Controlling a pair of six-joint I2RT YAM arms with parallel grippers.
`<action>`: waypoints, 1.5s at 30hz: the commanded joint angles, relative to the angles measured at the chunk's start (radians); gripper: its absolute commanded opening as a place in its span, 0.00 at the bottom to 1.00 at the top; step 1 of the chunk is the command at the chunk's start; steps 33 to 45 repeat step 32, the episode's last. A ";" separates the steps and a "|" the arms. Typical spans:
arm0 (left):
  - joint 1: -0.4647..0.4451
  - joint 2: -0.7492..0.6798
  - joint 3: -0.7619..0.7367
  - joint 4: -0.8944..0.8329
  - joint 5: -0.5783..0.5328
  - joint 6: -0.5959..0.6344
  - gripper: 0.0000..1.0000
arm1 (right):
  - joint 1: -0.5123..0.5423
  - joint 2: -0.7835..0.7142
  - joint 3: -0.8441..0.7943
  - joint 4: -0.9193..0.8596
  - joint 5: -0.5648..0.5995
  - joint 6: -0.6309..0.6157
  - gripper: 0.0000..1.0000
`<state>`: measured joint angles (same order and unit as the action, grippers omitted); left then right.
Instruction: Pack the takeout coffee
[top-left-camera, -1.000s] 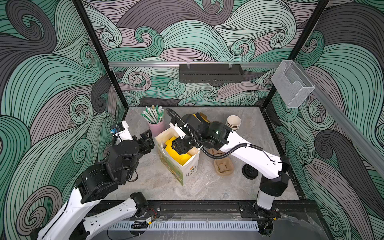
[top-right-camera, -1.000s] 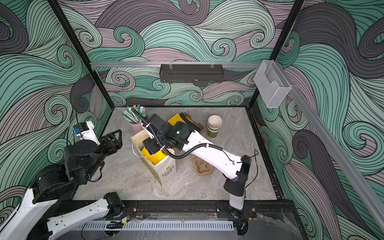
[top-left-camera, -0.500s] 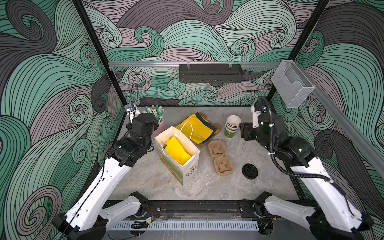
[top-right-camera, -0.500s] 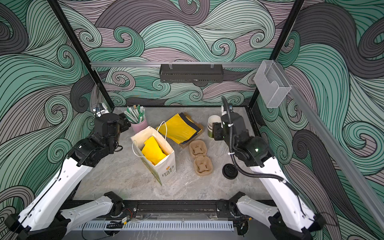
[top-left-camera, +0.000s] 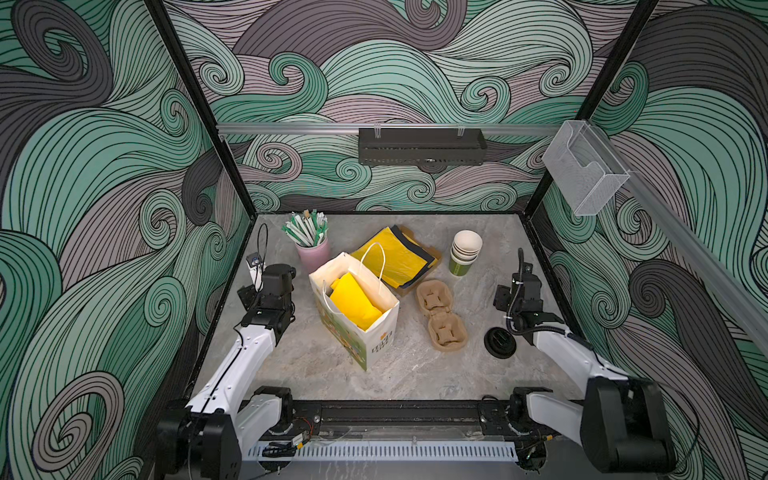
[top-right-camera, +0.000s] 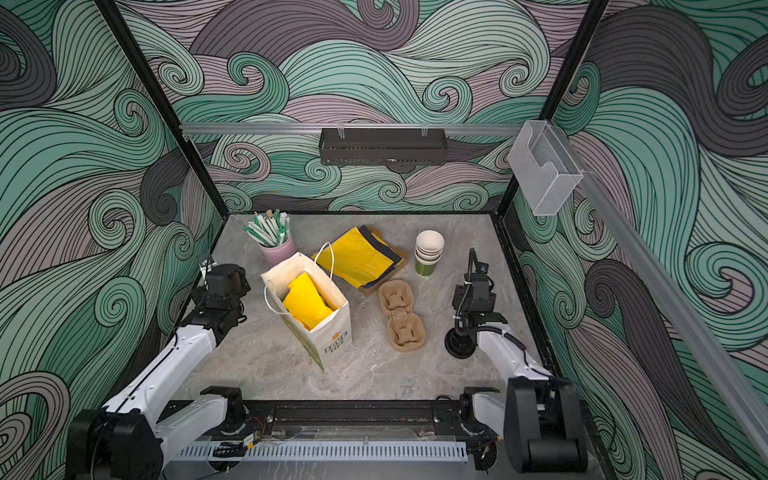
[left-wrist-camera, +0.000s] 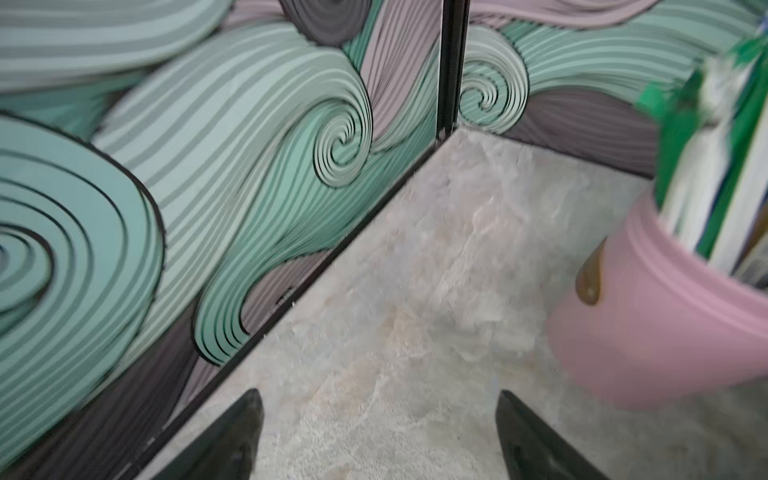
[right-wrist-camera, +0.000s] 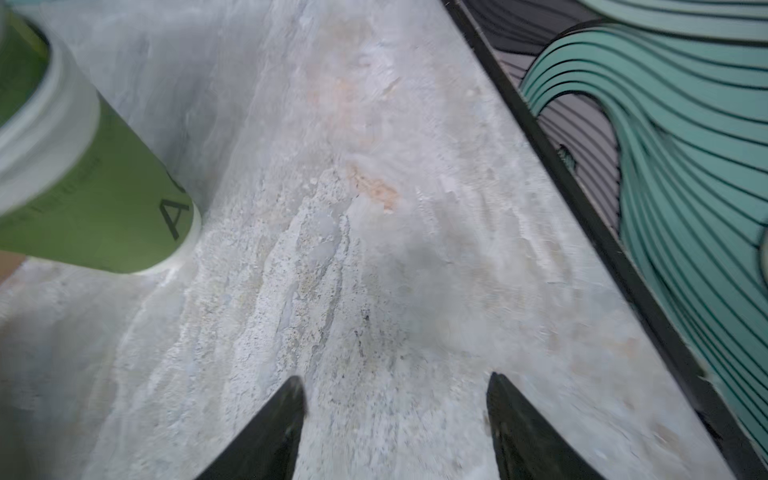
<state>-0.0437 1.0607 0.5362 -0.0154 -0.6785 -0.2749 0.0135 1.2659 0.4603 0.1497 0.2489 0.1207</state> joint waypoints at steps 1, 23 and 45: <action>0.027 0.058 -0.026 0.247 0.107 0.069 0.92 | -0.006 0.099 0.004 0.356 -0.143 -0.087 0.74; 0.047 0.461 -0.081 0.702 0.319 0.169 0.99 | 0.024 0.275 -0.053 0.693 -0.108 -0.132 0.99; 0.049 0.460 -0.083 0.709 0.320 0.174 0.99 | 0.019 0.267 -0.062 0.700 -0.120 -0.135 0.99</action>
